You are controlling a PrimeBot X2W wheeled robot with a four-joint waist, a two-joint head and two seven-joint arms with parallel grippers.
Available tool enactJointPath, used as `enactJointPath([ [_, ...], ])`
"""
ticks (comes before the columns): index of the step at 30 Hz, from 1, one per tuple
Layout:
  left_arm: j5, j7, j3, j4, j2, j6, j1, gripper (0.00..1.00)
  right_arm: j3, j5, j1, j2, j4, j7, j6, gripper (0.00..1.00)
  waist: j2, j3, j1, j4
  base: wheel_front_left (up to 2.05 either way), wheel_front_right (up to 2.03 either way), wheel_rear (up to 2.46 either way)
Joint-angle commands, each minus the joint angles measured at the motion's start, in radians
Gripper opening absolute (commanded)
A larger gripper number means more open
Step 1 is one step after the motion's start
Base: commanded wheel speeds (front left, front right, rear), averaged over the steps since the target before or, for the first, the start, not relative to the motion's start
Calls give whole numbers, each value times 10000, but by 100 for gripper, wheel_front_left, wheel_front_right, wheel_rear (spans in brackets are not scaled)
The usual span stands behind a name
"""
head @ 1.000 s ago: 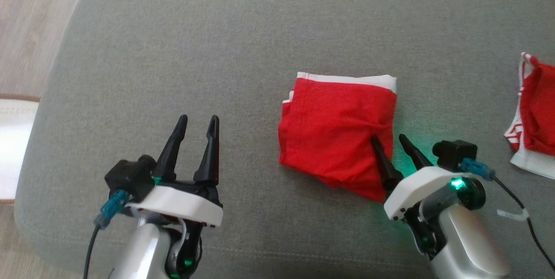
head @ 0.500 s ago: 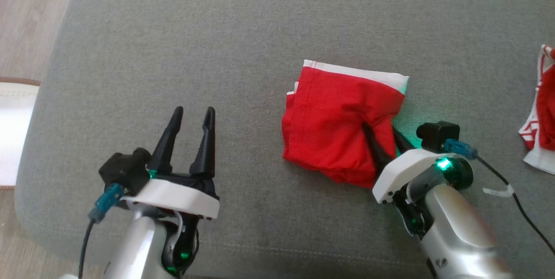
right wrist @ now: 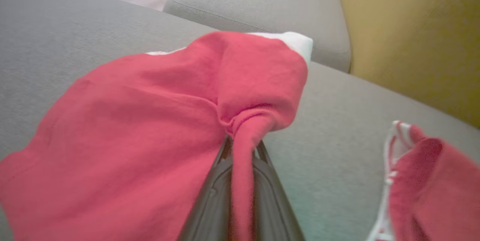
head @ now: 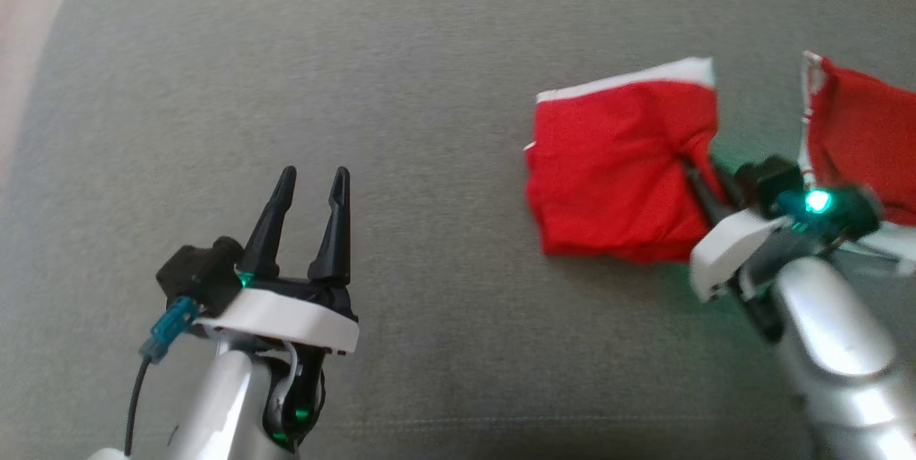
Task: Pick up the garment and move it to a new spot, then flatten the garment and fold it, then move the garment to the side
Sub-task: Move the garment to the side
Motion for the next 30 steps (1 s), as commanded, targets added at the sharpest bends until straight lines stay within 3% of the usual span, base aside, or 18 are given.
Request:
enactJointPath([
  [1, 46, -59, 403, -393, 54, -18, -420, 100, 238, -47, -342, -240, -440, 53, 65, 0, 0, 36, 0, -290, 0, 0, 0],
  [12, 286, -59, 602, -447, 54, -216, -815, 100, 1764, 489, -1309, -4053, -2319, 1262, 65, 0, 0, 775, 0, -1421, 0, 0, 0],
  [16, 356, -59, 635, -461, 54, -284, -992, 100, 1720, 835, -1532, -5017, -2501, 1730, 65, 0, 0, 1080, 0, -1648, 0, 0, 0],
  [22, 459, -59, 746, -472, 54, -394, -1232, 100, 1225, 1160, -1414, -5627, -2279, 2298, 65, 0, 0, 1484, 0, -1757, 0, 0, 0],
  [30, 616, -59, 970, -415, 54, -528, -1319, 100, 96, 781, -1110, -5429, -2061, 2899, 65, 0, 0, 1729, 0, -1847, 0, 0, 0],
])
